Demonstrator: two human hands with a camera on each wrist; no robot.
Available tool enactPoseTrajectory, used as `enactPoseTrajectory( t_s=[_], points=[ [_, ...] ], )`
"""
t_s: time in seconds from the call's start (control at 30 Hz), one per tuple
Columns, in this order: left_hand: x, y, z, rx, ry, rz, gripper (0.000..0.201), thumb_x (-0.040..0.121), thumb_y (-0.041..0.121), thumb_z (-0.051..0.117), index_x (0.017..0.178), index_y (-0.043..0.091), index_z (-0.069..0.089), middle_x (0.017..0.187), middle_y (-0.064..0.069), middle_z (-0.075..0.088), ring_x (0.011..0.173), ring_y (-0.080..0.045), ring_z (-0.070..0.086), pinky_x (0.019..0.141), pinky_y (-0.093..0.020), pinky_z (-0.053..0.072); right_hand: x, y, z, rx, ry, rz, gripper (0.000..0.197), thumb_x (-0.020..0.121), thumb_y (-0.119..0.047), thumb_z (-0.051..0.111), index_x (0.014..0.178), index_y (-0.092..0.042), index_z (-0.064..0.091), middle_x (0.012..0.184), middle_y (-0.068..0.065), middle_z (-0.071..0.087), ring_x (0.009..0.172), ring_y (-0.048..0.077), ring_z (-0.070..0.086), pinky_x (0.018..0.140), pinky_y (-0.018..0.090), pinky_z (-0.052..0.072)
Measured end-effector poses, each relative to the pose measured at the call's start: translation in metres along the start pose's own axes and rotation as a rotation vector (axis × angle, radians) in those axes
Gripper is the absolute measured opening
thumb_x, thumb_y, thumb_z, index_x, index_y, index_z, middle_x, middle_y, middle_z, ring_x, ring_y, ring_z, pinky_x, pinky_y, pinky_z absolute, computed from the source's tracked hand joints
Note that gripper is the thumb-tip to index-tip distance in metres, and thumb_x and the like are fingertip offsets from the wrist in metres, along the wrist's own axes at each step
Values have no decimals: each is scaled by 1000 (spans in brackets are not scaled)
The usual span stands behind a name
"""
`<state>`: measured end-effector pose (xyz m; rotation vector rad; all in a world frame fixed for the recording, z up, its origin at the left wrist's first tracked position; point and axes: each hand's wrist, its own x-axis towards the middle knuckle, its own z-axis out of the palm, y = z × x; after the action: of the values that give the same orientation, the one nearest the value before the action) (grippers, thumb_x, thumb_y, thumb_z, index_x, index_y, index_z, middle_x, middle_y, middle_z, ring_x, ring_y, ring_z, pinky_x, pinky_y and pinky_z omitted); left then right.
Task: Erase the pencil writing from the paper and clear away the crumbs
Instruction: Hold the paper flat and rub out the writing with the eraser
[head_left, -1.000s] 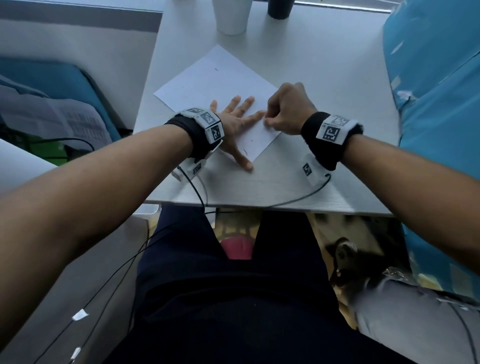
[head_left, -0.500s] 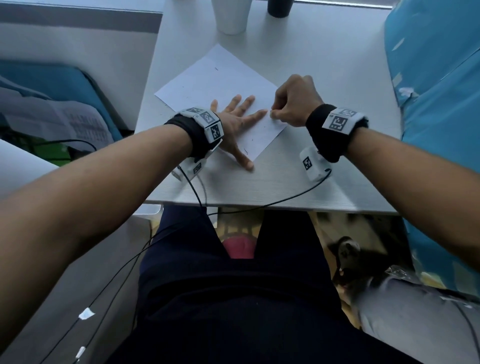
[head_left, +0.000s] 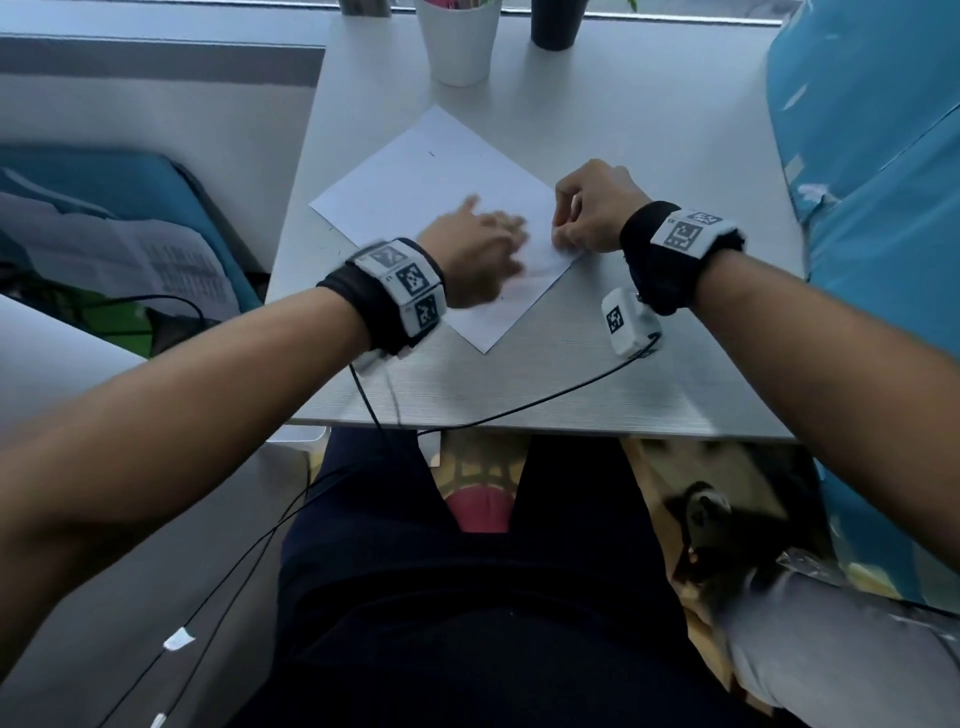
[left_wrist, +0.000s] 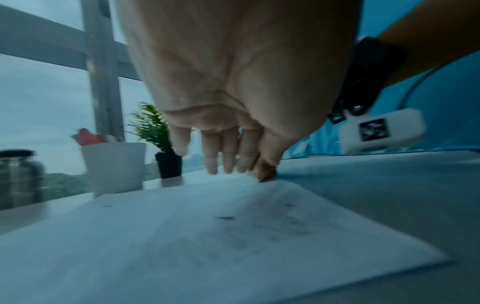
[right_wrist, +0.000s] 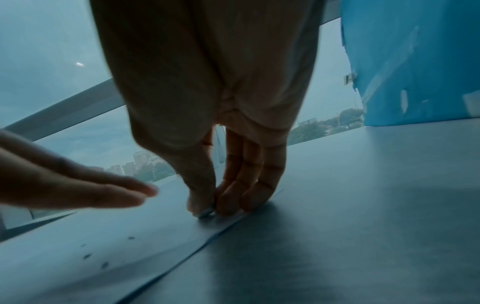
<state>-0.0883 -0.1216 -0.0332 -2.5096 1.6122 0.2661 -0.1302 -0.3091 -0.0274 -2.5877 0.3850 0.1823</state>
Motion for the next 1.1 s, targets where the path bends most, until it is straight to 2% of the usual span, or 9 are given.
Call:
enactPoseTrajectory(
  t_s=[0.13, 0.27, 0.37, 0.43, 0.53, 0.63, 0.77, 0.93, 1.1],
  points=[
    [-11, 21, 19, -245, -235, 280, 80, 95, 65, 28, 157, 24, -1, 164, -2, -9, 150, -20, -8, 116, -46, -5, 0, 0, 0, -17, 3, -27, 8, 73, -5, 69, 77, -11, 71, 89, 10, 64, 79, 20, 61, 69, 24, 50],
    [-22, -14, 30, -231, -244, -46, 92, 82, 78, 15, 156, 28, -7, 162, -1, -18, 150, -24, -14, 119, -53, -7, -1, -1, 2, -19, 9, -37, 9, 74, -2, 64, 76, -9, 70, 86, 11, 62, 79, 20, 59, 72, 28, 55],
    [-27, -28, 31, -88, -167, -270, 96, 85, 80, 12, 157, 18, -5, 163, -4, -13, 151, -25, -11, 120, -51, -9, 0, -1, 2, -19, 8, -24, 10, 73, -4, 65, 73, -12, 69, 91, 10, 62, 82, 24, 63, 76, 31, 58],
    [-27, -12, 29, -84, -101, -74, 93, 89, 77, 15, 157, 16, -2, 164, -4, -9, 151, -23, -10, 120, -49, -8, 0, -2, 2, -28, 9, -30, 10, 74, -4, 65, 73, -13, 69, 90, 14, 63, 83, 23, 63, 76, 30, 57],
    [-25, 12, 32, -212, -199, 230, 79, 94, 69, 16, 156, 26, -5, 163, 1, -14, 150, -19, -13, 117, -46, -8, -1, -3, 3, -41, 12, -32, 11, 75, -3, 65, 73, -14, 69, 88, 14, 63, 82, 19, 58, 73, 26, 52],
    [-25, -5, 34, -251, -232, 66, 73, 95, 66, 23, 155, 37, -6, 162, 5, -19, 149, -21, -16, 114, -58, -9, -2, -4, 2, -31, 15, -16, 12, 74, -2, 64, 72, -13, 68, 87, 13, 63, 80, 19, 57, 68, 24, 49],
    [-31, -36, 33, -258, -256, -215, 106, 74, 86, 42, 153, 40, -13, 160, 3, -26, 149, -23, -20, 116, -62, -5, -6, -10, 4, -77, 13, -30, 16, 74, 0, 59, 70, -12, 67, 81, 11, 61, 93, 25, 60, 72, 29, 55],
    [-32, -32, 26, -317, -253, -254, 126, 58, 86, 63, 153, 44, -7, 161, 0, -23, 149, -25, -19, 115, -65, -4, -11, -20, 9, -115, 58, -44, 26, 73, 1, 55, 55, -18, 58, 87, 13, 64, 94, 31, 60, 68, 28, 49],
    [-30, -31, 24, -310, -294, -290, 125, 54, 86, 67, 148, 54, -8, 160, 1, -27, 148, -25, -22, 114, -65, -5, -28, -40, 30, -5, 41, -161, 2, 73, -9, 72, 72, -9, 74, 66, -1, 63, 70, 13, 55, 75, 27, 54]
  ],
)
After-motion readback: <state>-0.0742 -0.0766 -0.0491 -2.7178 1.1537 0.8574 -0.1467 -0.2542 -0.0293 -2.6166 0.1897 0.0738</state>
